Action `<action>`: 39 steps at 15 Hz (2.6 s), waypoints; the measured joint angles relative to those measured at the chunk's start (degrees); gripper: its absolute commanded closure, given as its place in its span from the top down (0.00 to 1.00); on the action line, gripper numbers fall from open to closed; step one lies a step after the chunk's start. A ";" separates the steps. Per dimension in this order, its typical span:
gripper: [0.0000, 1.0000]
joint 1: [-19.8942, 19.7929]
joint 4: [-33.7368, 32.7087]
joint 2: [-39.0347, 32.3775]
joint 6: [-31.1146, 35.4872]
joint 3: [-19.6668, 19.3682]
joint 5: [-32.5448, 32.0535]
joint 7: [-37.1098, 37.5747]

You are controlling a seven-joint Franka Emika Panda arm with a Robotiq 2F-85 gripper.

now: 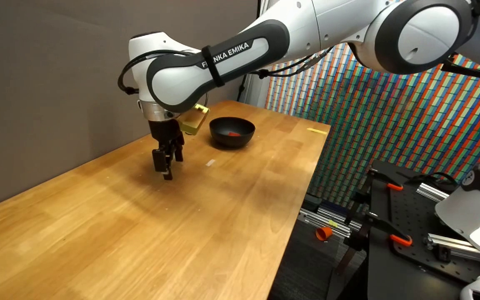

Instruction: Put the orange and green blocks into the black bowl

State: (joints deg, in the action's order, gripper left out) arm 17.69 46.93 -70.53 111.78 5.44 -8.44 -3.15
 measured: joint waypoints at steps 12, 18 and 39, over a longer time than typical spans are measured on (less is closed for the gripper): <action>0.72 3.32 -14.47 -8.58 -2.94 -3.50 -0.42 -0.13; 0.23 3.93 -20.03 -11.33 -3.11 -5.13 -0.42 -0.01; 0.07 -4.36 -21.08 -1.69 -25.20 -12.83 -1.78 12.50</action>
State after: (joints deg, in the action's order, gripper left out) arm 13.33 25.85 -72.22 86.59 -7.39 -10.22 9.35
